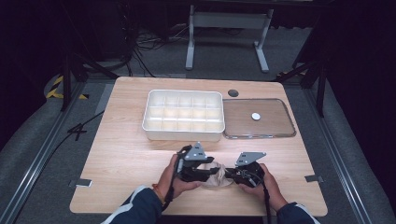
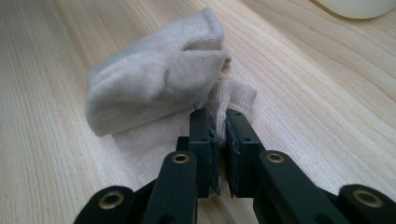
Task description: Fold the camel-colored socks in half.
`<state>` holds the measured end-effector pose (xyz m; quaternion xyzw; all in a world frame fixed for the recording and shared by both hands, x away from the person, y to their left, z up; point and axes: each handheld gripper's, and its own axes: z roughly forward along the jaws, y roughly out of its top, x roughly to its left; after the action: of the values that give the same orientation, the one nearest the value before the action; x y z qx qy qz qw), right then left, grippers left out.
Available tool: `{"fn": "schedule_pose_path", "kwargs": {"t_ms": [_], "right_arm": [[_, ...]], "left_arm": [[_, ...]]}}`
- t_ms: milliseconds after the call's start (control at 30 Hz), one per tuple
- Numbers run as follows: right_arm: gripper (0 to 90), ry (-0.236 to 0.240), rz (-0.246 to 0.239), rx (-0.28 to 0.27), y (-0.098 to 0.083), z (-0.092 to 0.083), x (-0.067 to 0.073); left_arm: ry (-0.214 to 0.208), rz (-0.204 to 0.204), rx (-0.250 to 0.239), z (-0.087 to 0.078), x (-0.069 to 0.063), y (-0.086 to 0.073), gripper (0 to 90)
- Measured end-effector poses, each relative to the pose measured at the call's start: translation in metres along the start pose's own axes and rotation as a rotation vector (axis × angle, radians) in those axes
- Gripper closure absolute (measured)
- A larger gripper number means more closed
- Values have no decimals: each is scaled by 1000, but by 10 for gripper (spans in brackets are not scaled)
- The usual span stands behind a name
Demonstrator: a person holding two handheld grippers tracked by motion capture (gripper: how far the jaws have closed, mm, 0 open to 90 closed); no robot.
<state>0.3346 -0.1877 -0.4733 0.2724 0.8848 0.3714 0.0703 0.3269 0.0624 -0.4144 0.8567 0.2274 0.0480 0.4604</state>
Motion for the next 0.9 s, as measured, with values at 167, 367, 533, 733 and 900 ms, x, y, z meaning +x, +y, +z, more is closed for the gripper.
{"fn": "schedule_pose_path", "kwargs": {"t_ms": [167, 367, 533, 733, 900], "right_arm": [[828, -5, -3, 3, 1, 0, 1], [824, -34, -29, 13, 2, 0, 5], [754, -28, -19, 0, 0, 0, 1], [730, -94, -9, -50, 8, -21, 4], [733, -73, -75, -177, 26, -36, 27]], "left_arm": [[-36, 33, 78, -5, 3, -29, 777], [-8, 69, 148, 22, -4, -43, 717], [-30, 42, 146, 34, -1, -51, 722], [-16, 46, 154, 34, -2, -52, 715], [-18, 43, 147, 34, -1, -52, 714]]}}
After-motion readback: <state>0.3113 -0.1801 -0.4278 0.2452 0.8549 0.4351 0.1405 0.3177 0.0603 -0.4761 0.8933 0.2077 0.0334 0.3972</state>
